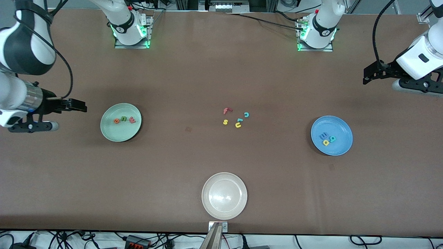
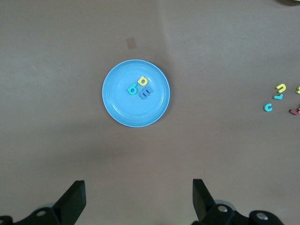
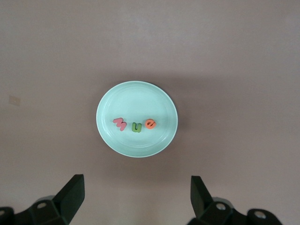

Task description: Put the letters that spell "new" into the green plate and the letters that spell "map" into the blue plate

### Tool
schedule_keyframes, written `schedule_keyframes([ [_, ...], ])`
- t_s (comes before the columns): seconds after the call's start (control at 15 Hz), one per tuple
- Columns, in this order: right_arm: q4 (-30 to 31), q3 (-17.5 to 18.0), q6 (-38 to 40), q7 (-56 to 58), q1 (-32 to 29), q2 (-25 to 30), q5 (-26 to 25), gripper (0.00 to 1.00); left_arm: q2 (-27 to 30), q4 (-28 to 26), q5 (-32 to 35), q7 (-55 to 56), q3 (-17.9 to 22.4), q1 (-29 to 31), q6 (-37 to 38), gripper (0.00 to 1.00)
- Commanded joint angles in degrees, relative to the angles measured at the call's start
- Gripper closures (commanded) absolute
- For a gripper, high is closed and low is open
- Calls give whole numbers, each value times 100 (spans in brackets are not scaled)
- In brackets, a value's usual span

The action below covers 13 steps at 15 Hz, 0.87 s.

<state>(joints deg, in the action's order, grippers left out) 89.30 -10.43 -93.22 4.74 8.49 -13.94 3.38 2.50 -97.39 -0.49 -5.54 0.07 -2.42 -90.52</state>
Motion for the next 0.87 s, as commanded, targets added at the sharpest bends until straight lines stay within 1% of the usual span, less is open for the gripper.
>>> schedule_keyframes([
  [0.0,-510,-134,313,-52,-67,-13,111,0,40,71,-30,-105,-24,40,123,0],
  [0.13,-563,-188,313,-104,-66,171,111,0,40,71,-30,-105,-24,31,131,0],
  [0.33,-668,-179,322,-237,-31,426,58,0,40,88,-30,-105,-24,31,149,0],
  [0.47,-817,-136,514,-237,-127,584,-29,0,40,88,-30,-105,-24,31,149,0],
  [0.53,-774,-13,480,-245,-380,733,-160,0,40,88,-30,-105,-24,40,149,0],
  [0.6,-774,388,497,-254,-713,787,-249,0,40,88,-30,-105,-24,40,149,0],
  [0.67,-774,671,515,-263,-943,857,-328,0,40,88,-30,-105,-24,31,149,0],
  [0.8,-748,709,602,-403,-954,893,-416,0,40,97,-30,-114,-15,40,140,0],
])
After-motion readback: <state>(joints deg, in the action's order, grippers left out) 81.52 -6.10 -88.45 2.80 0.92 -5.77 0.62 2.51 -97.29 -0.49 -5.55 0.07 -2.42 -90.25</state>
